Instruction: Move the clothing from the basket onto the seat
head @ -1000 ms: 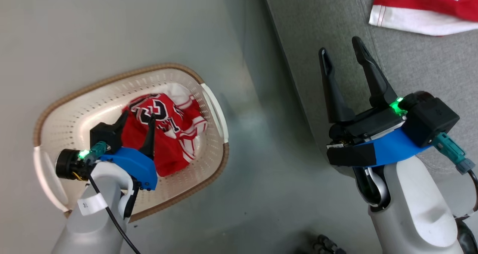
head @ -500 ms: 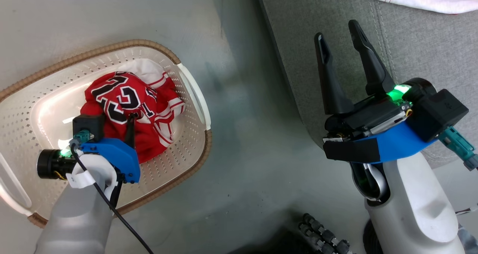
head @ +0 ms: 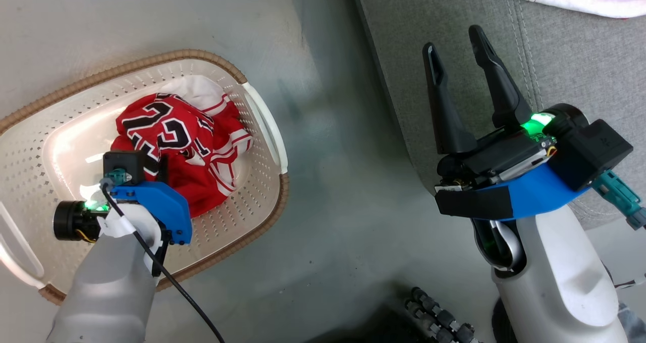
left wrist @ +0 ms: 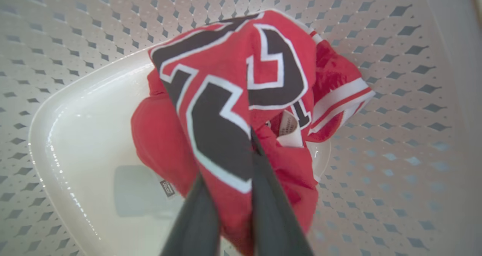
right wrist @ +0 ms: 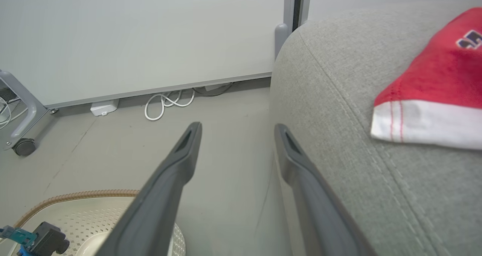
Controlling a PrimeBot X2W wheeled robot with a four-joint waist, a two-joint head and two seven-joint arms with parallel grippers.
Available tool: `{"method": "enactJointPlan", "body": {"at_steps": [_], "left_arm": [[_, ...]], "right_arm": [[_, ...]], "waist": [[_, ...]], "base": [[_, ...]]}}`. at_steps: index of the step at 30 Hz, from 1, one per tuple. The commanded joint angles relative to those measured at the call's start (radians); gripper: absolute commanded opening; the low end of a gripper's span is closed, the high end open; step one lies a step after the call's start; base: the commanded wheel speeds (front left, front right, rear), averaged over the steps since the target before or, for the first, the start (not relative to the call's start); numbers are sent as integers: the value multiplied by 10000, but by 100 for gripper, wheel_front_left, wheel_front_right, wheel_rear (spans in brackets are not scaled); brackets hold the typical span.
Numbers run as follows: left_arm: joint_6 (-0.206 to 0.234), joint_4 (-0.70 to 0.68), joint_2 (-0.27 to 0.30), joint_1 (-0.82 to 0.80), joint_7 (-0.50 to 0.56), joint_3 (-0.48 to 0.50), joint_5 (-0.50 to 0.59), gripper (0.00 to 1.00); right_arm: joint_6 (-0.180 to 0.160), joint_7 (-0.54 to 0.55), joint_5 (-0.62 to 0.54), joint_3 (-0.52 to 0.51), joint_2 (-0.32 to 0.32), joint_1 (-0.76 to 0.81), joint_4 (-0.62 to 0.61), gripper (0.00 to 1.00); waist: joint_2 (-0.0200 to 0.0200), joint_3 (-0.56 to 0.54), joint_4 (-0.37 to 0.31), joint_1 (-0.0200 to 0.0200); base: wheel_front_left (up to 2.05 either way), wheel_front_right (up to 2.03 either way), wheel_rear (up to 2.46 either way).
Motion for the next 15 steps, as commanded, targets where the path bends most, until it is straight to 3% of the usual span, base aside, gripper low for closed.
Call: {"method": "enactJointPlan", "body": {"at_steps": [1,15], "left_arm": [[-17,33,19,-168,-65,-22,-7,0],[-151,359,-179,-86,-190,-235,-202,0]], "right_arm": [[1,-56,13,12,19,-172,4,100],[1,-57,-37,10,19,-155,209,100]], "waist": [[0,-12,8,-1],[0,-492,131,-1]], "base": [[0,0,0],[0,0,0]]}}
